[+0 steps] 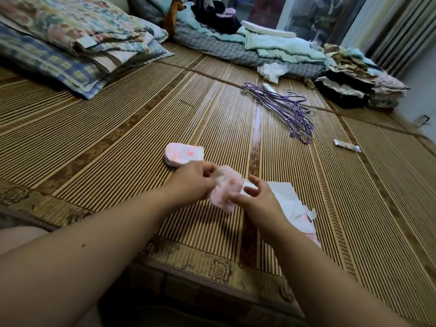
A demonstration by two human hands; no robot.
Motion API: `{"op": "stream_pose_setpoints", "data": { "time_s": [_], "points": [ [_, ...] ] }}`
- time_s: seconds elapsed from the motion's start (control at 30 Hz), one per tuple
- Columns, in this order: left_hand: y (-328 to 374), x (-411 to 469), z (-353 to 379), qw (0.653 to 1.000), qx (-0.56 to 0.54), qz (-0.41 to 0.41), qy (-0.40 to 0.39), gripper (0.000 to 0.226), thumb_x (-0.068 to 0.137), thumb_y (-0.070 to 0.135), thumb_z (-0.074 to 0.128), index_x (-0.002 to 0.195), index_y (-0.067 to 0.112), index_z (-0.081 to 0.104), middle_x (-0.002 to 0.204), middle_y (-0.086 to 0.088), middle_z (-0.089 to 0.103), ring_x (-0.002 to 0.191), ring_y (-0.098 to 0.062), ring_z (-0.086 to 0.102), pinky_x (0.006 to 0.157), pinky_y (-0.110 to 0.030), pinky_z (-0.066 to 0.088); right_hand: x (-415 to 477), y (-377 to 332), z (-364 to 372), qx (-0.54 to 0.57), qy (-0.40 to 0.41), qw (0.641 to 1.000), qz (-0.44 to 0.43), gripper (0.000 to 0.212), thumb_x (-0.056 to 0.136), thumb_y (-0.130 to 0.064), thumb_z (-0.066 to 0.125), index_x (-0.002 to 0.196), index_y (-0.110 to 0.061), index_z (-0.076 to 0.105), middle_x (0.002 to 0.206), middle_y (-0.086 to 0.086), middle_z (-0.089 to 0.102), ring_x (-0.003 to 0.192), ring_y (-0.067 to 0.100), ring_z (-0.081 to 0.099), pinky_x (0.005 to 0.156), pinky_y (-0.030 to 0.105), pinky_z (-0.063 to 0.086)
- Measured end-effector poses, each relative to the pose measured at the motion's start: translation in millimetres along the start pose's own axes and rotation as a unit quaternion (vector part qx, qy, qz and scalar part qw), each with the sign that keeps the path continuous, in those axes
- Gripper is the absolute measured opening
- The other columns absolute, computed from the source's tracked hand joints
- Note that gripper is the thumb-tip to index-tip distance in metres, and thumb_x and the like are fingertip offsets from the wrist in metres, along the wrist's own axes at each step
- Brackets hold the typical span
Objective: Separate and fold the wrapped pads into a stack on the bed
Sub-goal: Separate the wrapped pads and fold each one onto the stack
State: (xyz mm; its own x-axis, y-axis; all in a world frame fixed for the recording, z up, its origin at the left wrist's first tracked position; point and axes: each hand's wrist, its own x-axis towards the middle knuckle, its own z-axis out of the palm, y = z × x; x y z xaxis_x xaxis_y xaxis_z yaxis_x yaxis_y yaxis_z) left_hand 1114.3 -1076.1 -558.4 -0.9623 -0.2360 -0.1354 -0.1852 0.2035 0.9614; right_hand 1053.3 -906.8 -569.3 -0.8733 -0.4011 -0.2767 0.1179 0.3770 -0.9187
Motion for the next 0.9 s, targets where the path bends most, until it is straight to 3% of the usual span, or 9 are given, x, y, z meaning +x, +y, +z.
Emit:
{"op": "stream_pose_setpoints", "data": {
  "time_s": [0.13,0.27,0.33,0.4,0.57,0.67,0.73,0.83,0.9],
  "points": [
    [9.1,13.8,-34.1,0.991,-0.128,-0.013,0.038,0.024,0.088,0.0,0.055,0.1,0.016,0.068,0.095,-0.01,0.071,0.075,-0.018,0.072,0.059,-0.025,0.056,23.4,-24.3,4.6,0.061,-0.085,0.995,-0.008,0.037,0.079,-0.017,0.072,0.115,-0.015,0.06,0.102,0.006,0.073,0.089,0.021,0.071,0.078,0.037,0.054],
    [5.2,41.3,-66.6,0.985,-0.069,-0.055,0.148,0.024,0.083,-0.002,0.061,0.092,0.02,0.066,0.092,-0.01,0.07,0.072,-0.023,0.072,0.057,-0.034,0.058,55.7,-58.1,28.9,0.075,-0.052,0.996,0.014,0.011,0.086,-0.007,0.065,0.096,-0.008,0.061,0.096,0.017,0.068,0.071,0.021,0.063,0.055,0.025,0.053],
    [0.2,54.7,-77.2,0.98,-0.015,-0.073,0.183,0.023,0.081,-0.002,0.065,0.089,0.019,0.066,0.088,-0.008,0.07,0.068,-0.018,0.069,0.051,-0.027,0.053,71.4,-69.9,42.8,0.066,-0.046,0.996,0.035,0.01,0.087,-0.003,0.062,0.096,-0.005,0.061,0.093,0.018,0.065,0.068,0.02,0.062,0.053,0.024,0.053],
    [-7.5,66.4,-83.9,0.976,0.006,-0.094,0.195,0.024,0.078,-0.004,0.067,0.086,0.019,0.066,0.087,-0.01,0.069,0.069,-0.02,0.07,0.053,-0.03,0.055,84.9,-74.5,55.9,0.04,-0.037,0.997,0.049,0.016,0.087,-0.002,0.063,0.103,-0.004,0.061,0.092,0.016,0.063,0.067,0.019,0.063,0.051,0.023,0.054],
    [-25.0,79.1,-94.0,0.959,0.152,-0.128,0.203,0.034,0.073,0.006,0.071,0.106,0.016,0.068,0.098,-0.006,0.068,0.083,-0.022,0.066,0.075,-0.037,0.057,110.0,-65.9,73.7,-0.074,-0.01,0.995,0.063,0.028,0.085,-0.004,0.064,0.113,-0.008,0.064,0.105,0.016,0.064,0.091,0.029,0.067,0.08,0.043,0.059],
    [-24.9,77.9,-93.4,0.947,0.212,-0.122,0.209,0.044,0.072,0.014,0.07,0.116,0.019,0.063,0.111,-0.004,0.066,0.09,-0.019,0.06,0.071,-0.033,0.051,111.2,-60.3,69.6,-0.086,-0.009,0.995,0.058,0.025,0.086,-0.006,0.064,0.111,-0.008,0.064,0.103,0.013,0.065,0.092,0.026,0.067,0.082,0.044,0.058],
    [-21.2,75.4,-86.4,0.941,0.231,-0.102,0.225,0.047,0.075,0.017,0.069,0.12,0.022,0.059,0.118,-0.005,0.061,0.087,-0.017,0.057,0.062,-0.029,0.047,105.7,-57.5,58.6,-0.082,0.004,0.996,0.041,0.021,0.087,-0.009,0.064,0.108,-0.01,0.064,0.1,0.009,0.066,0.089,0.022,0.066,0.08,0.041,0.058],
    [-12.7,69.4,-62.9,0.912,0.317,-0.011,0.26,0.042,0.075,0.025,0.066,0.117,0.028,0.06,0.124,-0.007,0.052,0.106,-0.026,0.049,0.079,-0.032,0.041,91.9,-54.9,27.5,-0.061,0.048,0.997,-0.013,0.023,0.088,-0.014,0.064,0.111,-0.015,0.063,0.096,0.003,0.066,0.084,0.016,0.067,0.069,0.032,0.057],
    [-5.6,61.7,-35.4,0.915,0.33,0.077,0.218,0.035,0.077,0.03,0.066,0.111,0.031,0.061,0.122,-0.003,0.052,0.114,-0.024,0.041,0.085,-0.033,0.036,78.9,-49.0,-2.1,-0.085,0.091,0.991,-0.057,0.026,0.088,-0.017,0.064,0.113,-0.016,0.064,0.093,0.0,0.067,0.082,0.014,0.068,0.068,0.033,0.058]
  ]
}}
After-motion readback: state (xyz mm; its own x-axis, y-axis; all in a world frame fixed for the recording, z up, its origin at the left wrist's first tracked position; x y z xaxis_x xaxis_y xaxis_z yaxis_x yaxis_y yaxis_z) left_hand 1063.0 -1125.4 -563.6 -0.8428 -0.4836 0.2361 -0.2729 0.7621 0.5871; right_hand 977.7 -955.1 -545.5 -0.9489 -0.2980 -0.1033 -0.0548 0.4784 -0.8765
